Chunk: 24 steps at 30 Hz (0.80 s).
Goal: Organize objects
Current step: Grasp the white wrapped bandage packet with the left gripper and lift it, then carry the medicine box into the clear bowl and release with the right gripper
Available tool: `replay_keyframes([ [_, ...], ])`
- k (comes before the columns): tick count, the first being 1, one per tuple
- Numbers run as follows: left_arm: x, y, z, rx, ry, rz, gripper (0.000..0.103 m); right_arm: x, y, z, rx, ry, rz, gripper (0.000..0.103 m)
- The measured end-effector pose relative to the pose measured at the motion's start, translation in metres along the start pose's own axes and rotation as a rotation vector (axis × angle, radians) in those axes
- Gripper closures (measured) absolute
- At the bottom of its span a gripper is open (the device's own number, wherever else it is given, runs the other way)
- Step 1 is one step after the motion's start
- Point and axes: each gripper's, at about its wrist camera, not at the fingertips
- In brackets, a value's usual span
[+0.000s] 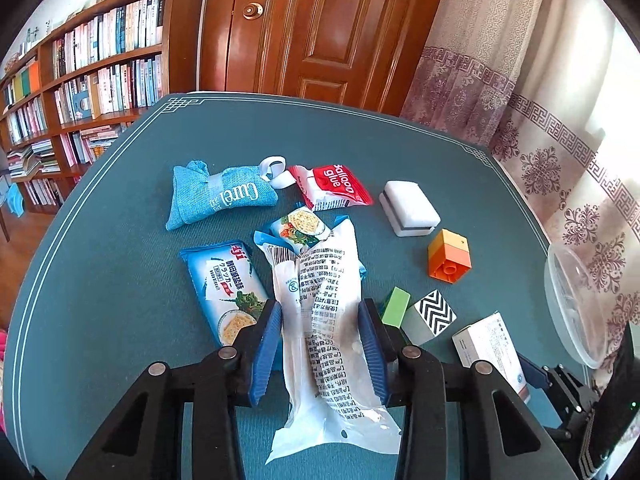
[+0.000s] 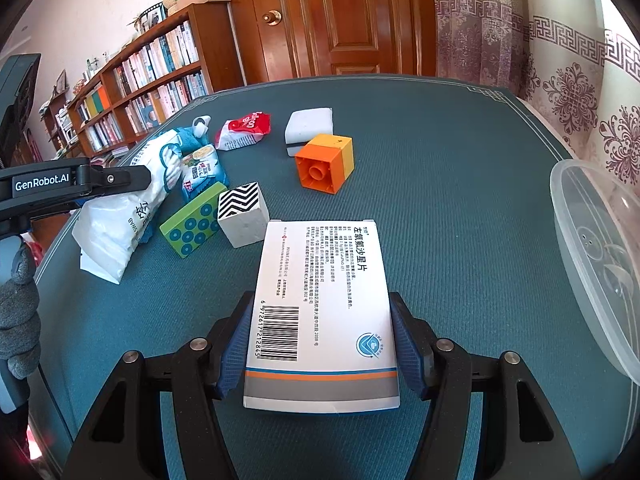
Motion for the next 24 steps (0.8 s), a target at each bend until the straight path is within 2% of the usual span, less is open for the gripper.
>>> replay_keyframes([
  [8,0.011,-0.008,0.01,-0.041,-0.012,-0.003,0.061,0.001,-0.002,0.0,-0.01,-0.004,0.003,0.039],
  [14,0.025,-0.027,0.014,-0.1,-0.04,0.017,0.061,0.009,-0.003,0.0,-0.024,-0.038,-0.004,0.039],
  [19,0.033,-0.045,0.014,-0.149,-0.056,0.037,0.061,0.029,-0.01,-0.005,-0.058,-0.082,-0.018,0.039],
  [24,0.035,-0.059,0.013,-0.18,-0.058,0.058,0.061,0.058,-0.028,-0.009,-0.106,-0.135,0.015,0.039],
])
Point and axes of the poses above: each gripper's, at about its wrist camera, not at the fingertips, and x roughly against the way its jaws point, y to its left, z to its underside, and after that the axes turned 13 degrees about y, right-handed
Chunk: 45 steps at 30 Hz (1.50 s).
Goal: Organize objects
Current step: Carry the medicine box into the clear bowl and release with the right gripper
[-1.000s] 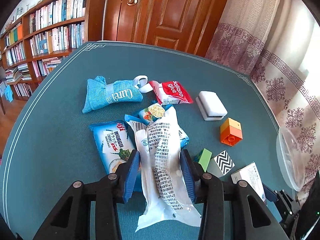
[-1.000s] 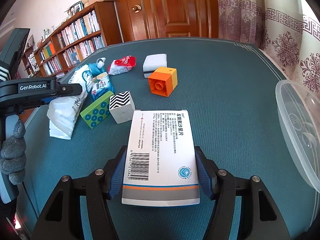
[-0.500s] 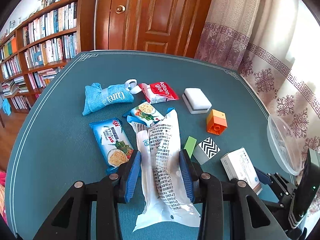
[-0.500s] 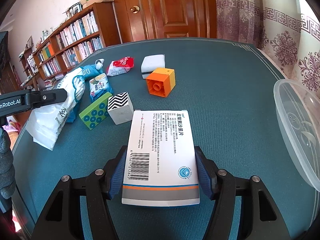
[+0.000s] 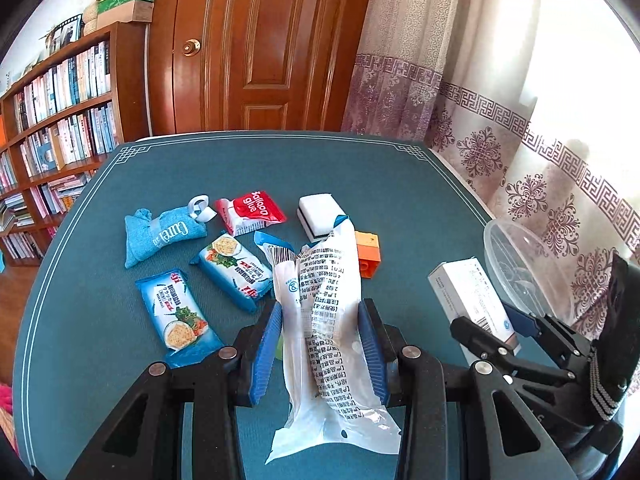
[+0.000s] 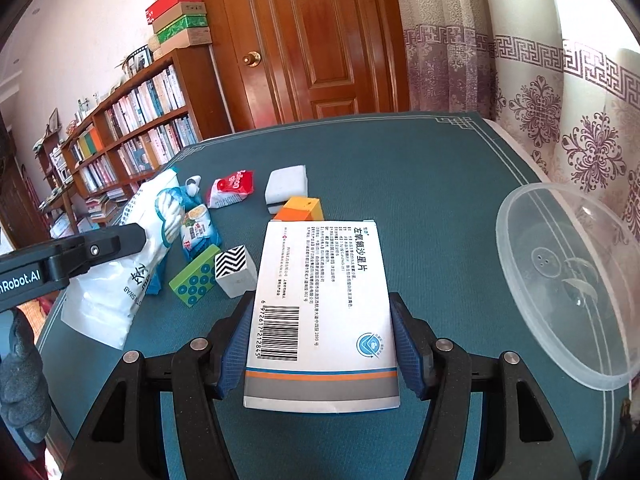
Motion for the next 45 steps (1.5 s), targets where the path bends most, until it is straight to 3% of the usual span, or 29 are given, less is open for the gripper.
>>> replay_keyframes([
  [12,-0.01,-0.04,-0.007,-0.074,0.018,0.047,0.061,0.044,-0.107,-0.014,-0.163,-0.051,0.271,0.039],
  [20,-0.017,-0.057,-0.011,-0.107,0.031,0.062,0.061,0.037,-0.163,-0.014,-0.242,-0.015,0.459,0.039],
  [27,-0.024,-0.066,-0.013,-0.121,0.046,0.064,0.061,0.024,-0.188,-0.011,-0.283,0.031,0.544,0.039],
  [36,-0.031,-0.086,-0.017,-0.158,0.062,0.076,0.061,0.029,-0.193,-0.004,-0.308,0.031,0.545,0.037],
  [45,-0.041,-0.122,-0.029,-0.23,0.062,0.106,0.061,0.06,-0.164,0.012,-0.25,-0.032,0.473,0.037],
])
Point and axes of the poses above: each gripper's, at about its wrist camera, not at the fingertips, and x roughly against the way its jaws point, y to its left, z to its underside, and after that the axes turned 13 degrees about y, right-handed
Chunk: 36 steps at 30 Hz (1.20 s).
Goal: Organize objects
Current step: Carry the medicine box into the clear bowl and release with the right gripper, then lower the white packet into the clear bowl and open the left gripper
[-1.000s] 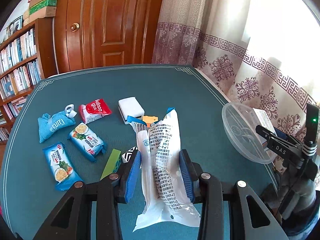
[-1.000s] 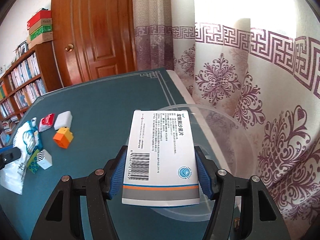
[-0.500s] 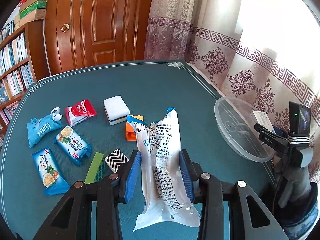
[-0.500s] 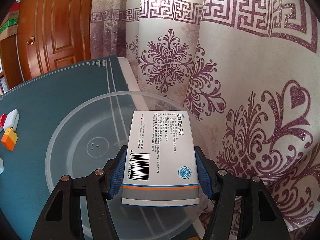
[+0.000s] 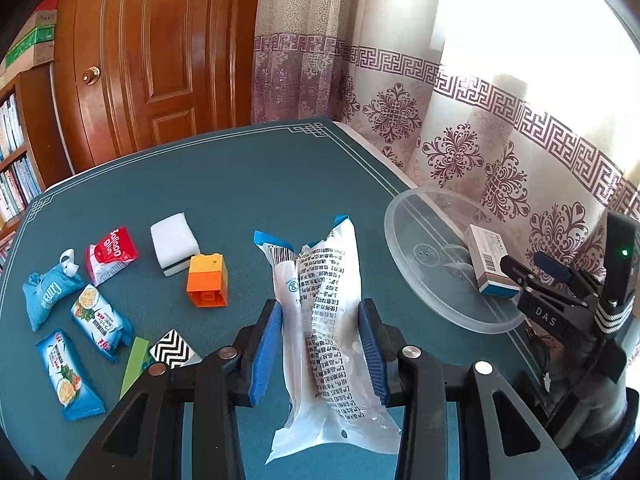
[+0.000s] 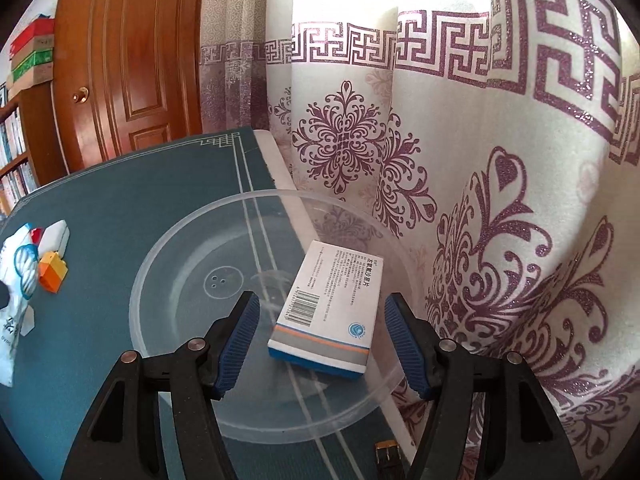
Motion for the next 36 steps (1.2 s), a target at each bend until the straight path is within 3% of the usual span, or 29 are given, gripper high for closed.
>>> replay_keyframes([
  [9,-0.023,-0.038,-0.029,-0.079,-0.003,0.058,0.061,0.022,0.01,0.029,0.047,-0.005,-0.109,0.037],
  [24,-0.065,-0.106,-0.083,-0.197,-0.032,0.139,0.061,0.026,0.002,0.043,0.024,0.001,-0.132,0.037],
  [26,-0.069,-0.111,-0.09,-0.194,-0.055,0.134,0.056,0.027,0.002,0.043,0.024,0.0,-0.13,0.037],
  [28,-0.073,-0.114,-0.094,-0.192,-0.064,0.117,0.033,0.027,0.003,0.044,0.025,0.004,-0.134,0.037],
  [30,-0.075,-0.113,-0.093,-0.194,-0.078,0.104,0.025,0.027,0.003,0.046,0.026,0.007,-0.136,0.037],
  [36,-0.084,-0.099,-0.087,-0.155,-0.04,0.094,0.024,0.026,-0.001,0.046,0.01,0.018,-0.137,0.037],
])
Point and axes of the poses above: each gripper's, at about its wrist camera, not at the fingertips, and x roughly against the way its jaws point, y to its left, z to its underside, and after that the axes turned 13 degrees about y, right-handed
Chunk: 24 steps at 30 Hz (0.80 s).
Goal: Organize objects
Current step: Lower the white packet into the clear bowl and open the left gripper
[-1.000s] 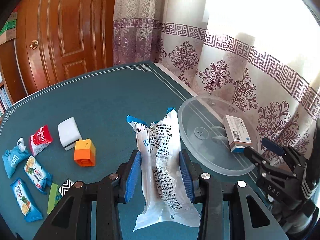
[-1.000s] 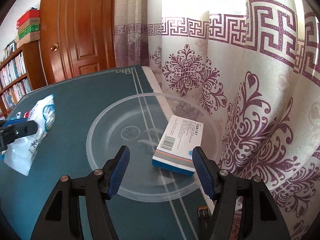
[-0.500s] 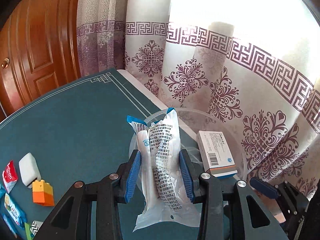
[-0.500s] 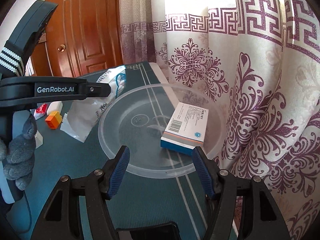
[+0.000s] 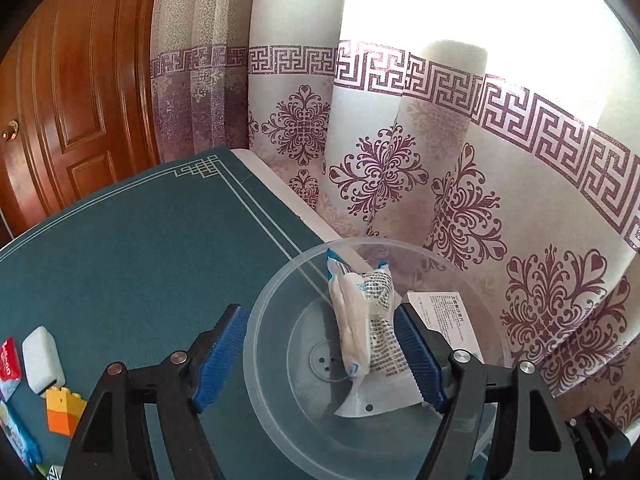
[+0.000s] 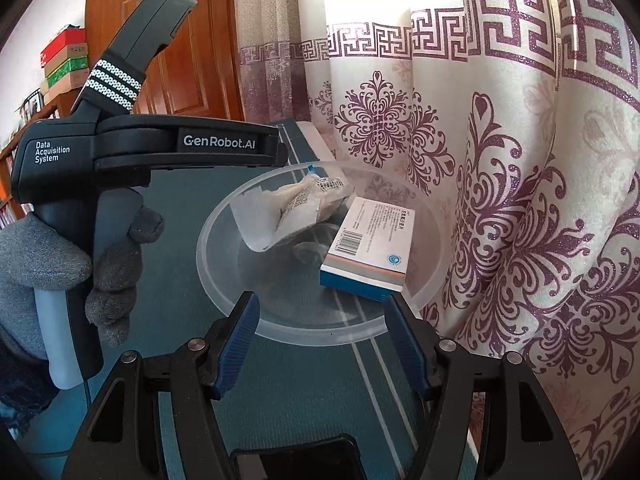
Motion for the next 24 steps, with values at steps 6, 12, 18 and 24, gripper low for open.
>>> replay_keyframes([
  [6,0.001,0.008,0.009,0.024,0.019,-0.014,0.022,-0.002,0.001,0.002,-0.002,0.009,0.003,0.037],
  [12,0.015,0.016,0.02,0.042,0.009,-0.056,0.012,-0.002,0.005,0.003,0.007,0.017,-0.003,0.037],
  [18,0.031,0.02,0.035,0.046,0.003,-0.098,0.006,0.001,0.011,0.003,0.02,0.018,-0.013,0.037],
  [24,0.046,0.03,0.049,0.063,-0.004,-0.125,0.004,0.002,0.022,0.006,0.044,0.026,-0.027,0.037],
])
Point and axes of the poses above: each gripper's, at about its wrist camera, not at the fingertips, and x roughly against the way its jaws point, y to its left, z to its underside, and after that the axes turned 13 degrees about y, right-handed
